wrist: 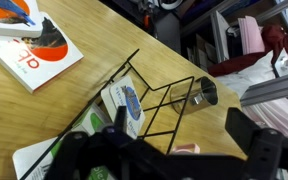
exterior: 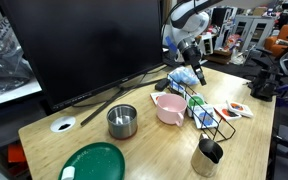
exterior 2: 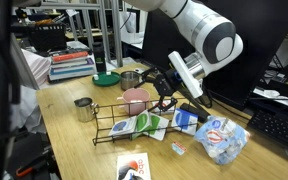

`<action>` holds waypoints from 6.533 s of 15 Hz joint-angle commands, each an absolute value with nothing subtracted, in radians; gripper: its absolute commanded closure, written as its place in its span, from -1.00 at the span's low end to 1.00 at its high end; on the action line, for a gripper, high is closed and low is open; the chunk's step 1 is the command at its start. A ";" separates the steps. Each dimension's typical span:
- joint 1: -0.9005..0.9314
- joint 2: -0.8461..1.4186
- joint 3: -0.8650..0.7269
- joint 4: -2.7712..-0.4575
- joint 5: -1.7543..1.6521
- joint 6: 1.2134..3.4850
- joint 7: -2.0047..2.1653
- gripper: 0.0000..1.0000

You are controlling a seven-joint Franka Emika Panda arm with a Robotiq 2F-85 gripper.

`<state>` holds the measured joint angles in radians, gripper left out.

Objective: Take one book from the wire tray and place it upright on the table

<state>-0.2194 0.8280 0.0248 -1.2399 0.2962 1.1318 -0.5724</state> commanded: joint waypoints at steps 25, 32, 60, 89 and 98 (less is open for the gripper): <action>-0.234 0.908 0.056 -1.235 0.224 1.380 -0.868 -1.00; -0.234 0.934 0.056 -1.238 0.223 1.365 -0.890 -1.00; -0.233 0.924 0.048 -1.267 0.231 1.469 -0.792 -0.02; -0.237 0.607 0.041 -1.528 0.285 1.591 -0.775 0.93; -0.234 0.488 0.040 -1.721 0.318 1.863 -0.754 0.93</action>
